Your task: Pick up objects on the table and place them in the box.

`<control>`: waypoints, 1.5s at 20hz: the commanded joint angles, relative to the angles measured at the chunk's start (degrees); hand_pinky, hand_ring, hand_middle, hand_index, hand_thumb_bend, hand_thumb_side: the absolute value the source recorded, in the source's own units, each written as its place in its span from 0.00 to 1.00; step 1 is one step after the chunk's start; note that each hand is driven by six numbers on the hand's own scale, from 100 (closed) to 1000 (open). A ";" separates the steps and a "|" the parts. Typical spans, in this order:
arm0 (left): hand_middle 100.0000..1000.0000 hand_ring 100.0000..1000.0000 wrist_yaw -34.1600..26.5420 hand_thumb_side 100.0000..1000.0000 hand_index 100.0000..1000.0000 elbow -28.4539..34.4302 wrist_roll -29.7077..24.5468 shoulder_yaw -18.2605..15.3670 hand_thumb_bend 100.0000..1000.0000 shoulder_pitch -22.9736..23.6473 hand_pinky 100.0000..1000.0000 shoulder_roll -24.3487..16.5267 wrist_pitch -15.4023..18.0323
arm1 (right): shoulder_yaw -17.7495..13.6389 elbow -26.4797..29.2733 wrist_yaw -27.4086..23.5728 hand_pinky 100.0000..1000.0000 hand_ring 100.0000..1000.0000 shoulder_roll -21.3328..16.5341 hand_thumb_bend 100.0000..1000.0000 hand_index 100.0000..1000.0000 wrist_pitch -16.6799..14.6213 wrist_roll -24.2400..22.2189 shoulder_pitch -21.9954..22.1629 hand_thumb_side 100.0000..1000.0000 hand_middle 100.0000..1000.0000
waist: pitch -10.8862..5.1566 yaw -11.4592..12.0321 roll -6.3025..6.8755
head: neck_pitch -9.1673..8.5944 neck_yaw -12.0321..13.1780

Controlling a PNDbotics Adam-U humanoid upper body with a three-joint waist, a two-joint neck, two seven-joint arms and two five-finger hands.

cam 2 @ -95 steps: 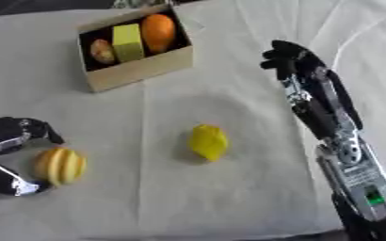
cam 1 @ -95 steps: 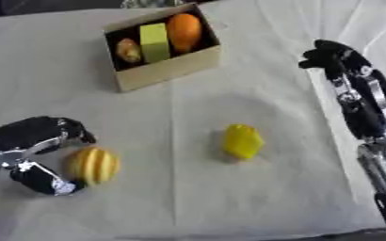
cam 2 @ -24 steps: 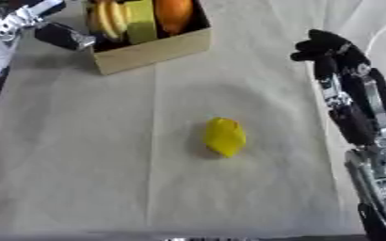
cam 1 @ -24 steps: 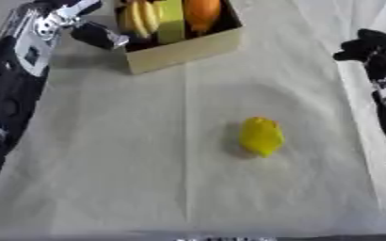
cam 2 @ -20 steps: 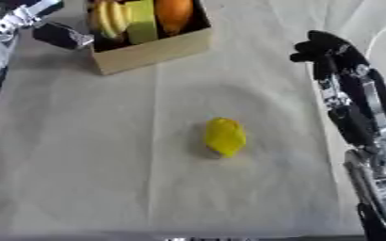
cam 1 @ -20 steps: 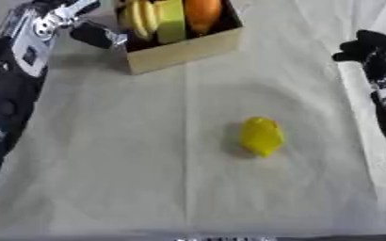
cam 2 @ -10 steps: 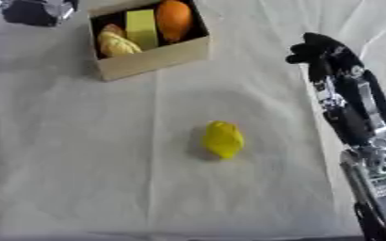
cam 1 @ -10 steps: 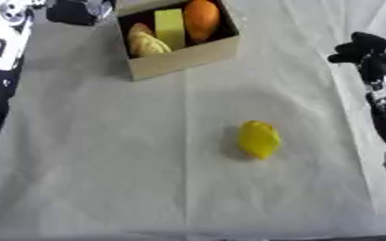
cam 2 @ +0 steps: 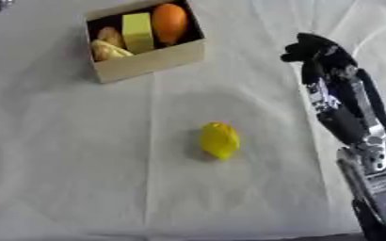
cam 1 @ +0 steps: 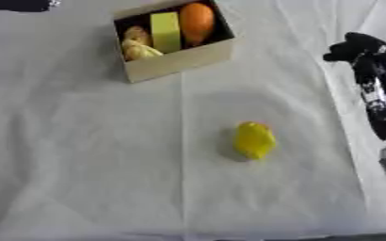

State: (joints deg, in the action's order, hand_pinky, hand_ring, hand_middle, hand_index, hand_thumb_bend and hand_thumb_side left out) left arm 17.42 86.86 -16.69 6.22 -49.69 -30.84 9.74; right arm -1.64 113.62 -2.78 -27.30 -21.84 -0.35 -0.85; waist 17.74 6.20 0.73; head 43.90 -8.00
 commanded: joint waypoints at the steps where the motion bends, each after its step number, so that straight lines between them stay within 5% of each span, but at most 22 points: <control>1: 0.61 0.76 -7.81 0.31 0.83 10.36 8.37 -3.04 0.00 5.29 0.78 -5.98 -2.98 | 0.48 0.97 3.39 0.94 0.72 -4.67 0.00 0.84 -3.15 0.77 0.96 0.58 0.70 | -1.93 0.27 -1.00 | 0.22 -0.11; 8: 0.60 0.75 -14.67 0.41 0.82 26.15 20.82 -8.72 0.00 24.31 0.77 -7.82 -5.95 | 3.13 0.97 17.10 0.90 0.75 -10.69 0.00 0.85 -6.00 3.77 5.08 0.55 0.72 | -1.31 0.62 -1.80 | 0.22 0.07; 9: 0.59 0.75 -14.50 0.44 0.83 26.84 21.46 -9.42 0.00 26.19 0.77 -7.47 -6.40 | 3.50 0.97 19.67 0.90 0.75 -11.55 0.00 0.86 -6.07 4.09 5.70 0.62 0.73 | -1.23 0.61 -1.91 | 0.22 0.05; 17: 0.59 0.74 -15.70 0.54 0.86 27.73 23.62 -12.67 0.00 34.18 0.77 -2.68 -2.22 | 6.96 0.97 35.79 0.87 0.80 -18.12 0.00 0.89 -6.43 7.24 7.69 0.46 0.78 | -1.04 0.76 -2.35 | 0.22 -0.61; 23: 0.59 0.74 -16.31 0.57 0.86 27.73 22.29 -12.27 0.00 34.21 0.77 -1.74 -2.81 | 9.01 0.97 37.62 0.86 0.82 -21.98 0.00 0.90 -5.61 6.82 3.64 0.31 0.79 | -1.42 1.07 -2.66 | 0.22 -1.36; 30: 0.58 0.74 -16.48 0.57 0.86 27.73 20.84 -11.95 0.00 34.03 0.77 -1.37 -3.80 | 10.07 0.97 32.42 0.88 0.83 -24.64 0.00 0.90 -2.87 -0.71 -1.70 0.12 0.79 | -1.76 1.60 -3.17 | 0.22 -2.43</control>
State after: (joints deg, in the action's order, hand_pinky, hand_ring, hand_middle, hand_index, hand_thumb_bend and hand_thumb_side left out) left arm 1.30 113.48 4.51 -5.44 -15.10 -31.28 6.00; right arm 8.66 113.62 30.83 -49.65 -24.94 0.28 -2.10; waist 17.73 7.85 -1.72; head 43.90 -10.12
